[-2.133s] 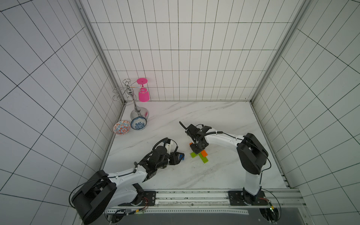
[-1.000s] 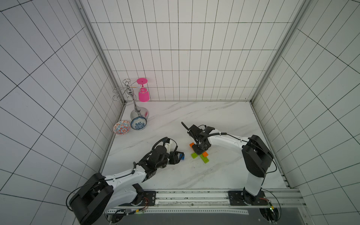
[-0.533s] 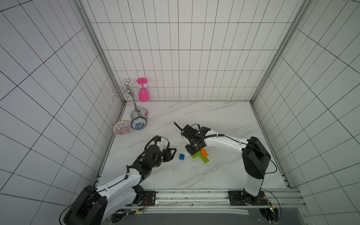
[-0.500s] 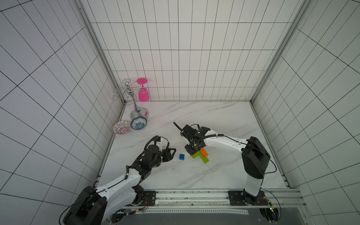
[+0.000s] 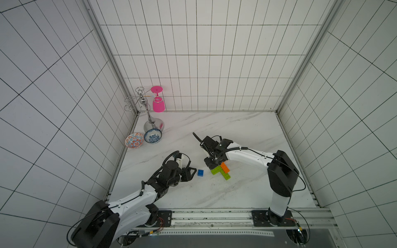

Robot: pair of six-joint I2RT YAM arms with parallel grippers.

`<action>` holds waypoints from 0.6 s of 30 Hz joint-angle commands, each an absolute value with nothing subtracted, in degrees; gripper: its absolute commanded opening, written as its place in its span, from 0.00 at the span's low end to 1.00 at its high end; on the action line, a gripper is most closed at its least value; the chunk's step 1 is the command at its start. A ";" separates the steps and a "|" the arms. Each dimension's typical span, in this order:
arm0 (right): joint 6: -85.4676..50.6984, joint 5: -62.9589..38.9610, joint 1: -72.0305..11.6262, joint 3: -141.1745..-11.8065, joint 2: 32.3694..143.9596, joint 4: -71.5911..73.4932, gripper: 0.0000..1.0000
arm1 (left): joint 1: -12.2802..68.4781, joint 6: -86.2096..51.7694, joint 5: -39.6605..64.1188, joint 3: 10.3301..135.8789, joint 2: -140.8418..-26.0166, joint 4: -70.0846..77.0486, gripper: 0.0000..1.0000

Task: Assemble a small pinwheel with lego
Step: Adjust the lego brick at the center of the board.

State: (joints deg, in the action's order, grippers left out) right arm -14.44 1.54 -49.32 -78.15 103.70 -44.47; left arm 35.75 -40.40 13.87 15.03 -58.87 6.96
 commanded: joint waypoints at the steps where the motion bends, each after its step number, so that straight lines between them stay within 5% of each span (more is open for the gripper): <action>1: -16.41 3.00 -45.97 -72.30 98.40 -45.85 0.16 | 39.43 -37.28 11.36 19.99 -62.44 8.11 0.51; 13: -15.30 -4.46 -40.00 -69.74 99.05 -42.63 0.10 | 46.50 -35.85 10.37 31.09 -78.43 11.39 0.19; 18: -14.61 -5.09 -39.84 -70.02 100.87 -42.59 0.09 | 46.76 -36.29 10.80 31.65 -80.98 12.54 0.14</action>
